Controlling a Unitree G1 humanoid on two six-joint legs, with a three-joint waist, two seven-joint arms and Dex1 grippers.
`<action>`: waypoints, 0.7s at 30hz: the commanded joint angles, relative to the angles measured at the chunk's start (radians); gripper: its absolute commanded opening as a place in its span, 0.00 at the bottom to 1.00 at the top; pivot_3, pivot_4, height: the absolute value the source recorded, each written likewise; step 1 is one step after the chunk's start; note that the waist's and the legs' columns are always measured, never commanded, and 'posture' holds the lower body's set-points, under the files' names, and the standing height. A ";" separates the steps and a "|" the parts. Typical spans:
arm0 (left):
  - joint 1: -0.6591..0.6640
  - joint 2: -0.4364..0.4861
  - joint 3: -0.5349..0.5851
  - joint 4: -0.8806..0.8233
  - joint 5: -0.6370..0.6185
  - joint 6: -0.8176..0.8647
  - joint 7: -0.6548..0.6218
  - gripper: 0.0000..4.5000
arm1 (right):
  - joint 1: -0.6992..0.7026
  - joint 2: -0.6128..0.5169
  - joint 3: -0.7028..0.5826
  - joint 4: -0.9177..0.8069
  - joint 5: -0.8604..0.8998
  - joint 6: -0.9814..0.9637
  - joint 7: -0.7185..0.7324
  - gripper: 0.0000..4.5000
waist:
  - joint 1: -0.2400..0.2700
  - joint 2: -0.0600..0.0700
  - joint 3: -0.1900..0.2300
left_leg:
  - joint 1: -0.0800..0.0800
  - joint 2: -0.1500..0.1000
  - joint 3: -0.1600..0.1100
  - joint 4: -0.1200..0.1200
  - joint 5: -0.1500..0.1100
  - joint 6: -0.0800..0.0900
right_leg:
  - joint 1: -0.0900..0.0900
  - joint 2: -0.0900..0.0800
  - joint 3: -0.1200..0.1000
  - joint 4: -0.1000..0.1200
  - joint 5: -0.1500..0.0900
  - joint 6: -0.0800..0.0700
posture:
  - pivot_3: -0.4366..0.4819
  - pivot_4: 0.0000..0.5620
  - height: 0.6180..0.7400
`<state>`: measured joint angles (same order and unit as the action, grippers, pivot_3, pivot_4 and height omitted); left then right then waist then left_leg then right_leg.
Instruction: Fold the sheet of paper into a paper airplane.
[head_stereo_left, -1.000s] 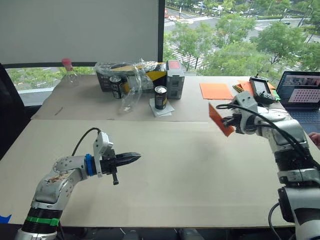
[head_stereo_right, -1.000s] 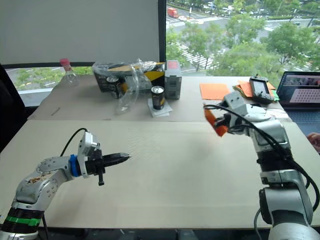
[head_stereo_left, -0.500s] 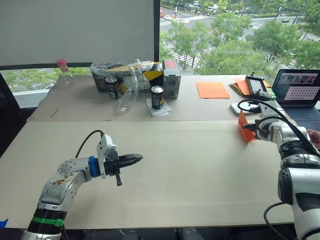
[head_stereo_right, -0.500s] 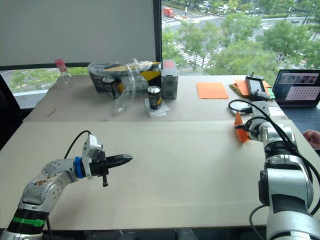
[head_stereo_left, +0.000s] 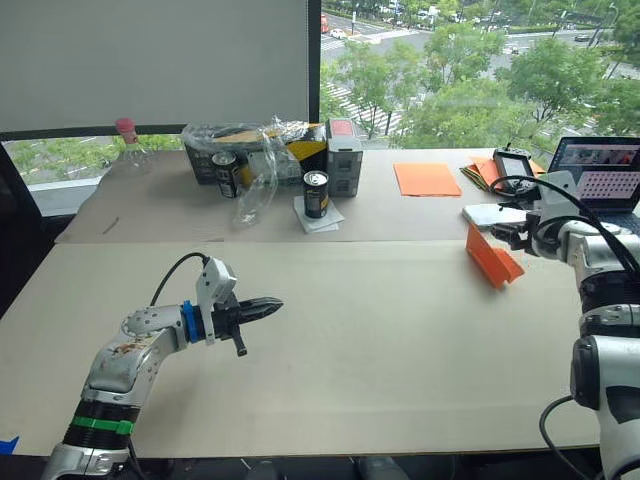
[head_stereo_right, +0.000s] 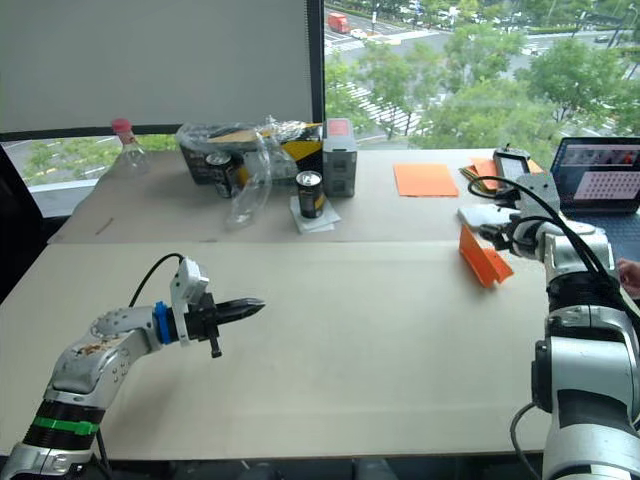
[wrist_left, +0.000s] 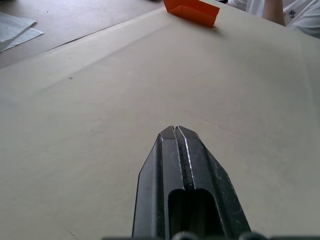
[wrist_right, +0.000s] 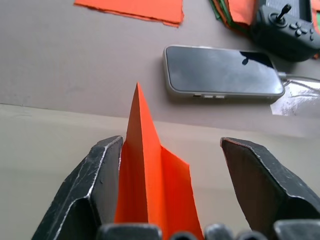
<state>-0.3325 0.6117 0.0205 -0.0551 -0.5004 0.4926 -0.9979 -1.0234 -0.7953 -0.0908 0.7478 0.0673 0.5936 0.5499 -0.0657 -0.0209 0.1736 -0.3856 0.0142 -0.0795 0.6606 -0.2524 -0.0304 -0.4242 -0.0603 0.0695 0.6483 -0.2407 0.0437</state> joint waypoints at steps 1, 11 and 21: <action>-0.036 -0.002 0.031 0.000 -0.010 0.010 0.024 0.00 | 0.079 -0.020 -0.062 -0.283 0.100 0.104 0.075 1.00 | 0.001 0.000 0.000 | 0.000 0.000 0.000 0.000 0.000 0.000 | 0.000 0.000 0.000 0.000 0.000 0.000 | 0.48 0.27 0.84; -0.004 -0.012 0.031 -0.017 0.085 -0.109 0.103 0.00 | 0.582 0.104 -0.171 -1.038 0.375 0.129 0.164 1.00 | 0.019 0.000 0.000 | 0.000 0.000 -0.001 0.001 0.000 0.000 | 0.001 0.000 0.000 0.001 0.000 0.000 | 0.48 0.27 0.84; 0.087 -0.040 0.024 -0.080 0.112 -0.124 0.164 0.00 | 0.892 0.246 -0.068 -1.157 0.314 0.045 0.051 1.00 | 0.010 0.001 0.000 | -0.001 -0.006 -0.015 0.002 0.002 0.001 | 0.010 -0.005 -0.010 0.001 0.000 0.002 | 0.48 0.27 0.93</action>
<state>-0.2533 0.5718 0.0343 -0.0959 -0.3926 0.3914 -0.8477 -0.1226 -0.5560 -0.1537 -0.3758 0.3813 0.6608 0.6195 -0.0554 -0.0199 0.1736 -0.3858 -0.0013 -0.1095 0.6612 -0.2475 -0.0263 -0.4097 -0.0743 0.0447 0.6491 -0.2440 0.0465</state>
